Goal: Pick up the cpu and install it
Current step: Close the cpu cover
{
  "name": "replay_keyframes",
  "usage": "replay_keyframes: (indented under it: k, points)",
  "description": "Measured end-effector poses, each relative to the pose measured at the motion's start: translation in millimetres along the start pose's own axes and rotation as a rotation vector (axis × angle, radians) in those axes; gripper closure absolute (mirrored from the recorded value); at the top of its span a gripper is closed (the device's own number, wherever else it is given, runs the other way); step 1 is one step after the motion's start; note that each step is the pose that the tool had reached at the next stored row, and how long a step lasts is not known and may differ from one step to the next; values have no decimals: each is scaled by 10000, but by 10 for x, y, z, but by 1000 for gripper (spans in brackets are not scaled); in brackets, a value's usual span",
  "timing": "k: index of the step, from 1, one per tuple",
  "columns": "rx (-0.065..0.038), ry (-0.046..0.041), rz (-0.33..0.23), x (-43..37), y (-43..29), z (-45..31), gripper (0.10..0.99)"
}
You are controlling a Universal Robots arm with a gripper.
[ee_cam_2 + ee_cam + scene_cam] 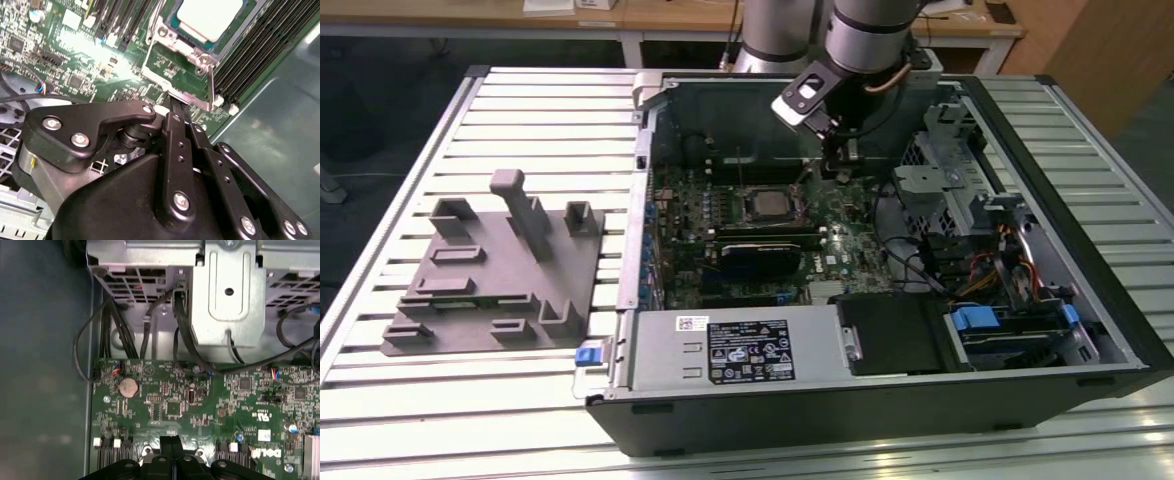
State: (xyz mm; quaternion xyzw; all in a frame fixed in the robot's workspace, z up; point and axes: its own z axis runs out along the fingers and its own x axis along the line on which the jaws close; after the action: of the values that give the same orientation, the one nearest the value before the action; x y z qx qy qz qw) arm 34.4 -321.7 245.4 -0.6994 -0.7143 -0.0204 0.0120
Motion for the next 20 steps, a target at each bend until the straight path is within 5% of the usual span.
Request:
replay_keyframes:
  k: [20]
  points:
    - [1,-2,1,4,-248,13,980]
